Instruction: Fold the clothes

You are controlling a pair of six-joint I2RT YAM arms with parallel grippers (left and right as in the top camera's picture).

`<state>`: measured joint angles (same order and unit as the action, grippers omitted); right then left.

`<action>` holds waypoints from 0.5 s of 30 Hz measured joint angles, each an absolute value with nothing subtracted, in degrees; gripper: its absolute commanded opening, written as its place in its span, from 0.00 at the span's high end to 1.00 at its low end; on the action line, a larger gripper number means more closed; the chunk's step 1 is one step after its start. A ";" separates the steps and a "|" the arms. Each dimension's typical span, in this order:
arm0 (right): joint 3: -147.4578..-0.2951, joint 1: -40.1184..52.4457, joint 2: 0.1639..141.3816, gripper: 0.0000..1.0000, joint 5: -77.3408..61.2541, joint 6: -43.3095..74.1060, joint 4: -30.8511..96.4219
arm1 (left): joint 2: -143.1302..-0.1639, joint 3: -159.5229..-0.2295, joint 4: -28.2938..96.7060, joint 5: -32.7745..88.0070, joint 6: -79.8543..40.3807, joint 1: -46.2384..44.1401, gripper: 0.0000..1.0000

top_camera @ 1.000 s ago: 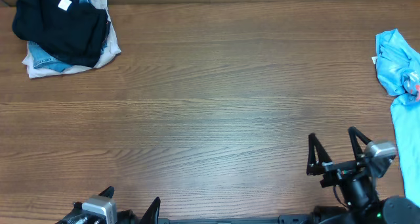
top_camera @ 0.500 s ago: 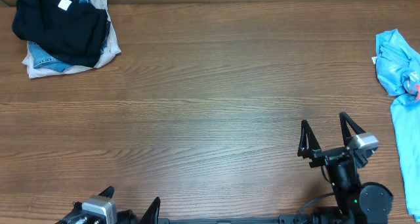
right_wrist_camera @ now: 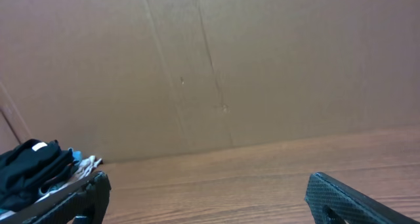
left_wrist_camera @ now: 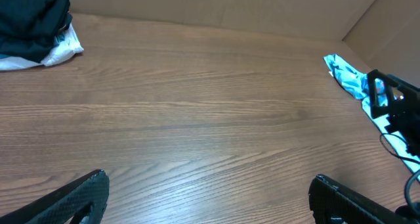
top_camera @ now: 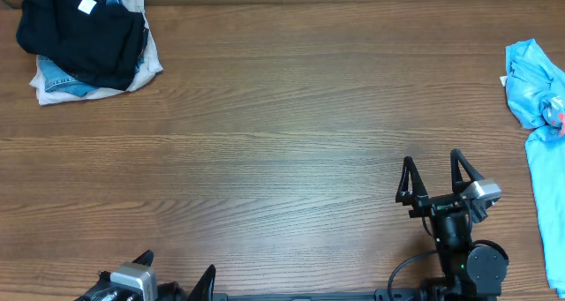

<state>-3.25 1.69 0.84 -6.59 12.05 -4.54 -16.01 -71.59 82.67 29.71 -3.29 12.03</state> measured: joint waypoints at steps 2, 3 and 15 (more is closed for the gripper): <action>-1.83 1.72 0.84 0.00 -6.35 12.05 -5.76 | -16.01 -71.59 82.67 29.71 -3.29 12.03 0.00; -1.37 1.72 0.84 0.00 -6.31 12.08 -5.50 | -16.01 -71.59 82.67 29.71 -3.29 12.03 0.00; -1.06 1.93 0.69 0.00 -5.08 11.97 3.84 | -16.01 -71.59 82.67 29.74 -3.29 12.03 0.00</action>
